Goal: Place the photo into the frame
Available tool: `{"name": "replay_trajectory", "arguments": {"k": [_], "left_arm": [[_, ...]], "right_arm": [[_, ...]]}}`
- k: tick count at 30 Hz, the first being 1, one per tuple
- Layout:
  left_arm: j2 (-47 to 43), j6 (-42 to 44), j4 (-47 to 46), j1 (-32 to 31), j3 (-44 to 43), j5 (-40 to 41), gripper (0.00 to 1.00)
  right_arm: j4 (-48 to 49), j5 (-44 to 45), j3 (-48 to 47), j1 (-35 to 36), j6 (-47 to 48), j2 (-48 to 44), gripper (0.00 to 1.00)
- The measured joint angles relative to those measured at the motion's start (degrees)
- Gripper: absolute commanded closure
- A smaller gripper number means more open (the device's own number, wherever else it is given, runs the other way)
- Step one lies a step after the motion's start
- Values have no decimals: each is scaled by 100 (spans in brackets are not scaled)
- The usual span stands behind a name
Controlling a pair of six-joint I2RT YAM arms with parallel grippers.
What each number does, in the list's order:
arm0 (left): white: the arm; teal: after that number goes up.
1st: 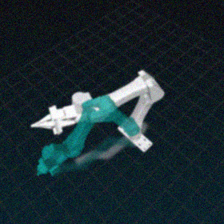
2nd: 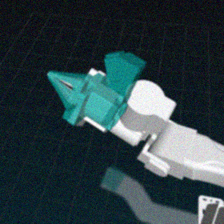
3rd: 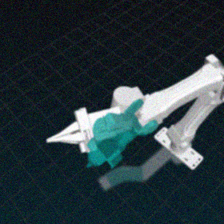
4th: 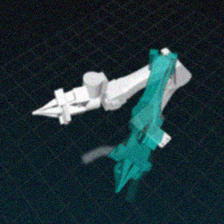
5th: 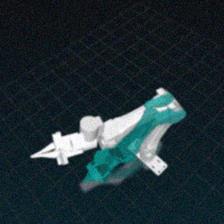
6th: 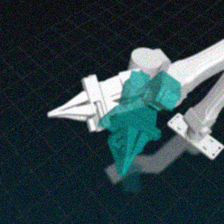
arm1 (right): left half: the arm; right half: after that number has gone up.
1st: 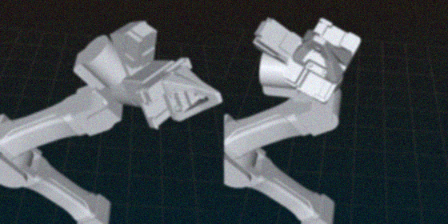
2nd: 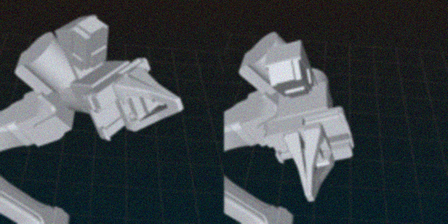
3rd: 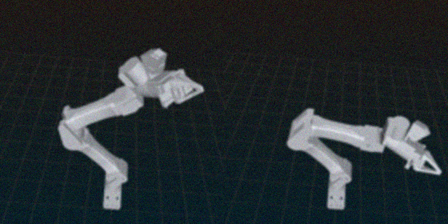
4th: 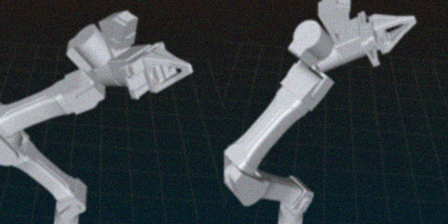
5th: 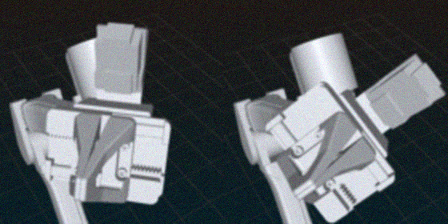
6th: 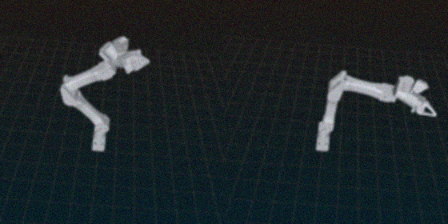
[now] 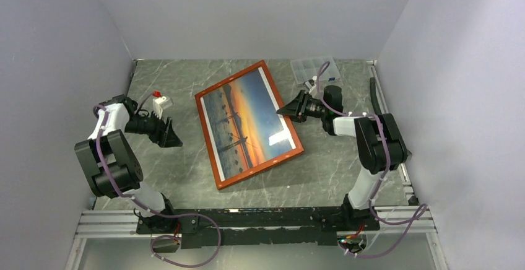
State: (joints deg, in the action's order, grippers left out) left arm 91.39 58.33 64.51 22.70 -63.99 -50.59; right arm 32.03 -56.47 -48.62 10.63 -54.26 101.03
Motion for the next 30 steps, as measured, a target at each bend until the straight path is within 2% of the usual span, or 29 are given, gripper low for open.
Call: {"name": "replay_trajectory", "arguments": {"k": [1, 3, 6, 11, 16, 17, 18, 26, 30], "left_arm": [[17, -26, 0, 0, 0, 22, 18], [24, -94, 2, 0, 0, 48, 8], [24, -225, -2, 0, -11, 50, 6], [22, -560, -35, 0, -17, 46, 6], [22, -817, -57, 0, -68, 9, 6], [22, -852, -63, 0, -68, -2, 6], [22, -879, -72, 0, -68, -11, 6], [15, -1224, -92, 0, -90, 9, 6], [15, -1626, -221, -2, -131, 92, 6]], "right_arm": [[424, 4, 129, -4, -175, 168, 57], [918, 33, 256, -2, -380, 435, 54], [1338, 83, 337, -4, -529, 772, 49], [1325, 173, 326, -2, -295, 949, 44], [678, 417, 229, 2, 328, 999, 35], [511, 485, 208, 11, 457, 1005, 10], [372, 538, 188, 22, 557, 1008, 2], [-861, 1108, -280, 74, 1451, 929, 0], [-1923, 2044, -509, 160, 2068, 560, 0]]}}
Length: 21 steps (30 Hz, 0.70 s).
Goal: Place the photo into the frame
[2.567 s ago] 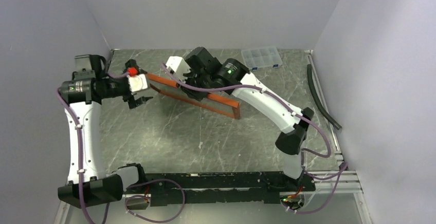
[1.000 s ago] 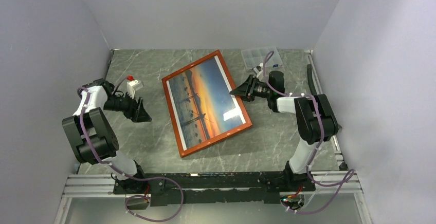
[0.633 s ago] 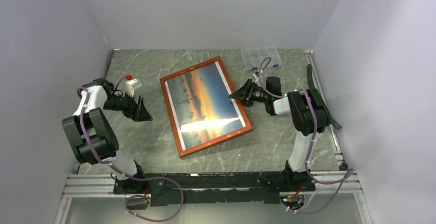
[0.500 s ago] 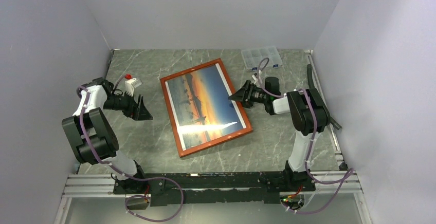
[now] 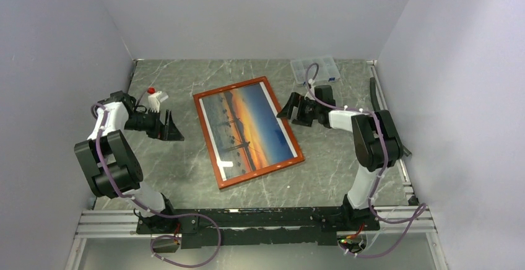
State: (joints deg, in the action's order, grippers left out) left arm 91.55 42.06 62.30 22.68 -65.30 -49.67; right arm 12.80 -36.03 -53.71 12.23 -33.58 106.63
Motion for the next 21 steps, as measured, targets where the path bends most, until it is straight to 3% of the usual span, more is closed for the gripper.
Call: {"name": "replay_trajectory", "arguments": {"k": [4, 8, 15, 17, 21], "left_arm": [[0, -610, -315, -50, -157, 186, 6], [-140, -1224, -973, -186, -133, 391, 6], [-745, -2304, -2992, -896, 837, 1021, 6], [-752, -2520, -3849, -986, 1338, 1058, 6], [-752, -2957, -5482, -990, 2367, 1056, 6]], "right_arm": [[-1390, 1797, -348, 166, 579, -553, 0], [-2020, 3178, -280, 243, 859, -1443, 0], [-1091, 5416, 1172, 249, 977, -3775, 0], [-282, 5845, 1703, 229, 1370, -3908, 0], [415, 6496, 2293, 234, 1908, -3410, 0]]}}
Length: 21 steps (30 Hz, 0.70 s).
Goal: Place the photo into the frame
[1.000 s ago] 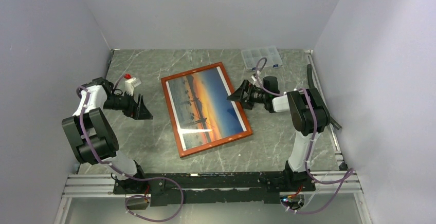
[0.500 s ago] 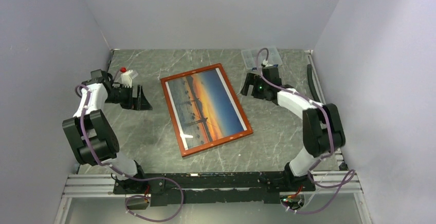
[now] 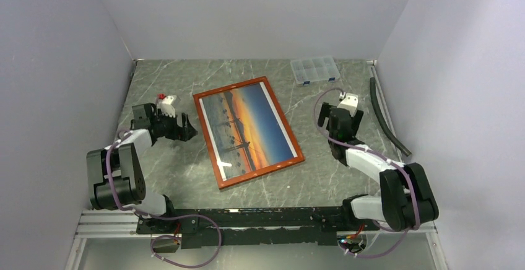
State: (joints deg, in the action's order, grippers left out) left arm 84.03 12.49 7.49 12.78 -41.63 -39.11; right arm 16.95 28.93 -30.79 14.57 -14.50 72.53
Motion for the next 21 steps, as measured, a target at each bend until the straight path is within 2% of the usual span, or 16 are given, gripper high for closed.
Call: {"name": "replay_trajectory", "arguments": {"k": [5, 10, 17, 19, 21], "left_arm": [[63, -374, -1974, 4, 962, 39, 6], [546, -680, -3812, 0, 1355, 328, 6], [798, -1003, -5401, -7, 1853, 964, 6], [927, -1132, -5995, -7, 2135, 1102, 6], [970, -1215, -5906, -44, 2162, 1366, 6]], "right_arm": [[1375, 407, 1115, -140, 669, -11, 0], [2660, 525, 1401, -577, 907, 356, 0], [4450, -72, 1943, -951, 1095, 1121, 0], [4636, -245, 2122, -951, 1145, 1189, 0], [4649, -367, 2059, -960, 1185, 1246, 0]]}}
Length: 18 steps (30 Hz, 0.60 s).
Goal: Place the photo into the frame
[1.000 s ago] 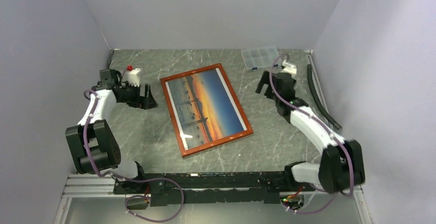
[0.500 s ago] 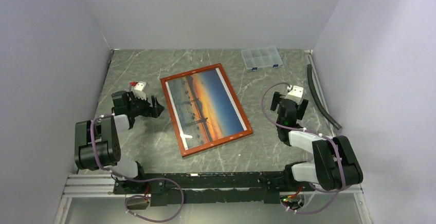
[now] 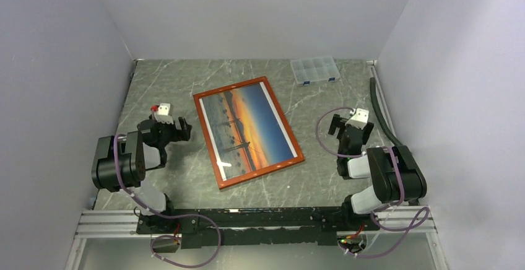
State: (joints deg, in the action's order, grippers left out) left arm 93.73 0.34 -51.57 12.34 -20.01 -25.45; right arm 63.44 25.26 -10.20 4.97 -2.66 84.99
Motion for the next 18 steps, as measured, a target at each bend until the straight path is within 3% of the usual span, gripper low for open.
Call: {"name": "replay_trajectory", "arguments": {"k": [6, 18], "left_arm": [[11, -83, -107, -208, -146, 575, 6], [13, -105, -94, -232, -155, 820, 6]], "right_arm": [[-87, -557, -313, -345, -13, 20, 0], [-90, -693, -313, -328, -11, 20, 0]]}}
